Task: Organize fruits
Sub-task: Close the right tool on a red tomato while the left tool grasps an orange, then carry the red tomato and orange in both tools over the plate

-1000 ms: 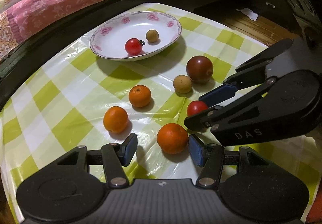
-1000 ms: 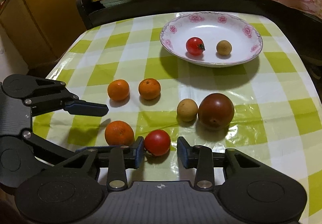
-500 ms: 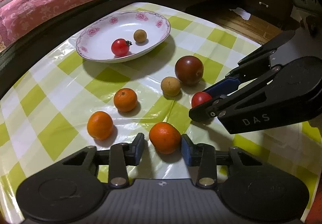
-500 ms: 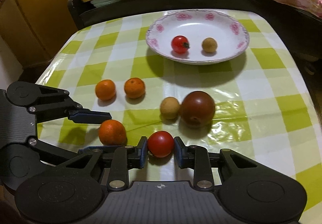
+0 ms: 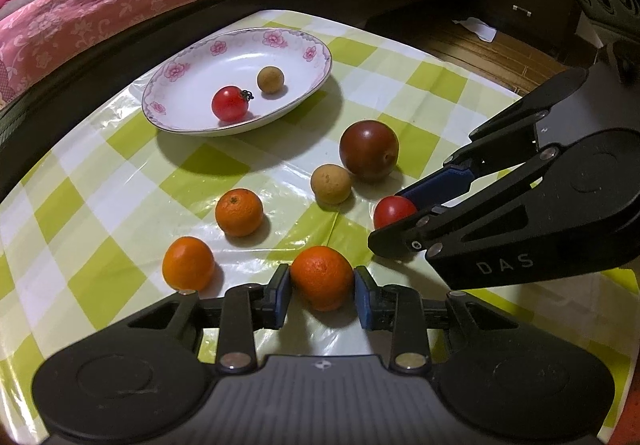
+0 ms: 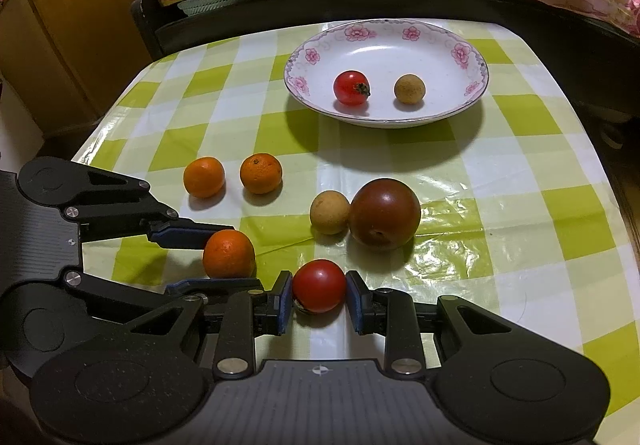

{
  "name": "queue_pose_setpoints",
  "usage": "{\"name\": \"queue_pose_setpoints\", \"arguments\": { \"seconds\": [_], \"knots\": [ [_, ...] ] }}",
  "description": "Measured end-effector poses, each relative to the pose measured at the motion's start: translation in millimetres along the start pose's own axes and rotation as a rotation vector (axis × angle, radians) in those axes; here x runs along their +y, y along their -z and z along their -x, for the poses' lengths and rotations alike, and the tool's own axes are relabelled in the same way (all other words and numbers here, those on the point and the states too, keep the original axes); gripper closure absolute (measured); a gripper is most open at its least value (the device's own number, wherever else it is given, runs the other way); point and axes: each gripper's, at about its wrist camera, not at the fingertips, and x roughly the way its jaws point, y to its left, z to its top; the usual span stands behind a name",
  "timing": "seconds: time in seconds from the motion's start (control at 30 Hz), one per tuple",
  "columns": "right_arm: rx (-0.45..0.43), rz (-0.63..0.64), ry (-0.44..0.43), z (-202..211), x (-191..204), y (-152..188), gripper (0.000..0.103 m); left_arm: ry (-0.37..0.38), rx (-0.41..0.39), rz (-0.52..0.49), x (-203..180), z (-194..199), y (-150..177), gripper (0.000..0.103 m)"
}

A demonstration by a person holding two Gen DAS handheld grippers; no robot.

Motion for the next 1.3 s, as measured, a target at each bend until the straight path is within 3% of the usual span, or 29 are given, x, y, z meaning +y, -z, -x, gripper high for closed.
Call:
{"name": "queue_pose_setpoints", "arguments": {
  "seconds": [0.47,1.3],
  "knots": [
    [-0.001,-0.016,0.005,4,-5,-4,0.079,-0.026,-0.027,0.018,10,7,-11,0.064],
    [-0.175,-0.049,0.063,13,-18,-65,0.078,-0.151,-0.143,0.099,53,3,-73,0.065]
  ]
}}
